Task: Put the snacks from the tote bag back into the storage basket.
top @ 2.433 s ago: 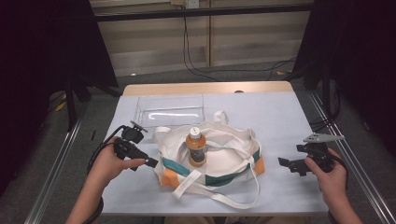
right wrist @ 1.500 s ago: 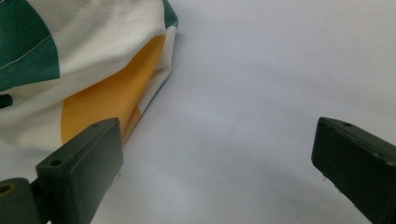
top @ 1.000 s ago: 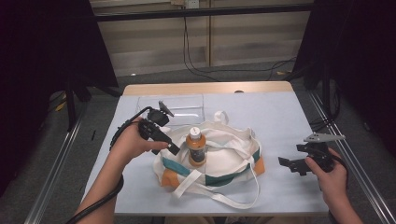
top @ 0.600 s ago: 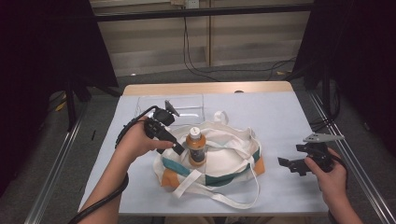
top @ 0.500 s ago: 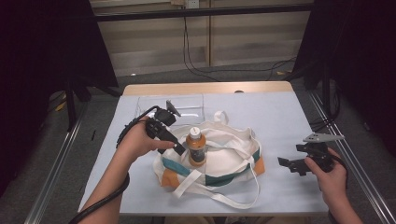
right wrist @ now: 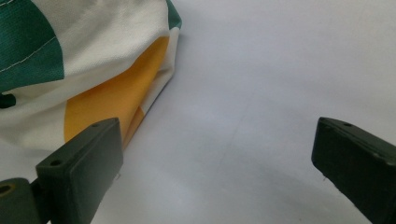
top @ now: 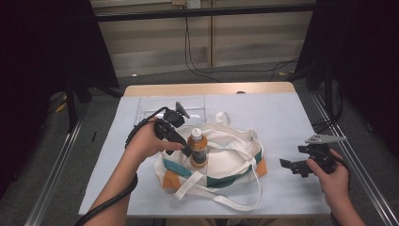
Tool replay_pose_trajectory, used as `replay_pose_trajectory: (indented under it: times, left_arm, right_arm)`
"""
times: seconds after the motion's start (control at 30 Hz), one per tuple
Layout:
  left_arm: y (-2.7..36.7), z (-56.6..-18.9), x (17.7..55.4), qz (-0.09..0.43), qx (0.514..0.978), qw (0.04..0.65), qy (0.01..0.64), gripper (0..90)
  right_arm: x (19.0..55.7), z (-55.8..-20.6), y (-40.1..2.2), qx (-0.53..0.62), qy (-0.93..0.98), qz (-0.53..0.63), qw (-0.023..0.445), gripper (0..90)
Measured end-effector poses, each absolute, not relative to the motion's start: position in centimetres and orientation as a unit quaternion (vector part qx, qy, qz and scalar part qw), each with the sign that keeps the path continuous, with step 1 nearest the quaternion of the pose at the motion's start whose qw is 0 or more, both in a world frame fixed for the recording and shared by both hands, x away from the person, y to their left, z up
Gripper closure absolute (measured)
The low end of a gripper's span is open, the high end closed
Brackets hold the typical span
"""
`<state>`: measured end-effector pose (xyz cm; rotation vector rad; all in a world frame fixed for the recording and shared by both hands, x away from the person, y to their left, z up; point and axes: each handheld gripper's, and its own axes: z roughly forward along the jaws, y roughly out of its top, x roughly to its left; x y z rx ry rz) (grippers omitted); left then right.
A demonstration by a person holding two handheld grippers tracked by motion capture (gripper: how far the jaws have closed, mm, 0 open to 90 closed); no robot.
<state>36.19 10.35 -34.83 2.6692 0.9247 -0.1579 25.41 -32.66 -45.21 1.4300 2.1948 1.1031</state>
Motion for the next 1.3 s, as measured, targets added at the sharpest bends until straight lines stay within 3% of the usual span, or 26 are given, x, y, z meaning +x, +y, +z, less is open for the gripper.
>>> replay_pose_trajectory:
  times: [1.3]
  left_arm:
    - [6.8,-35.9,37.1,-0.069,0.939,0.146,0.303,12.6]
  right_arm:
    - [25.5,-45.2,-32.6,0.493,0.766,0.386,0.147,1.9]
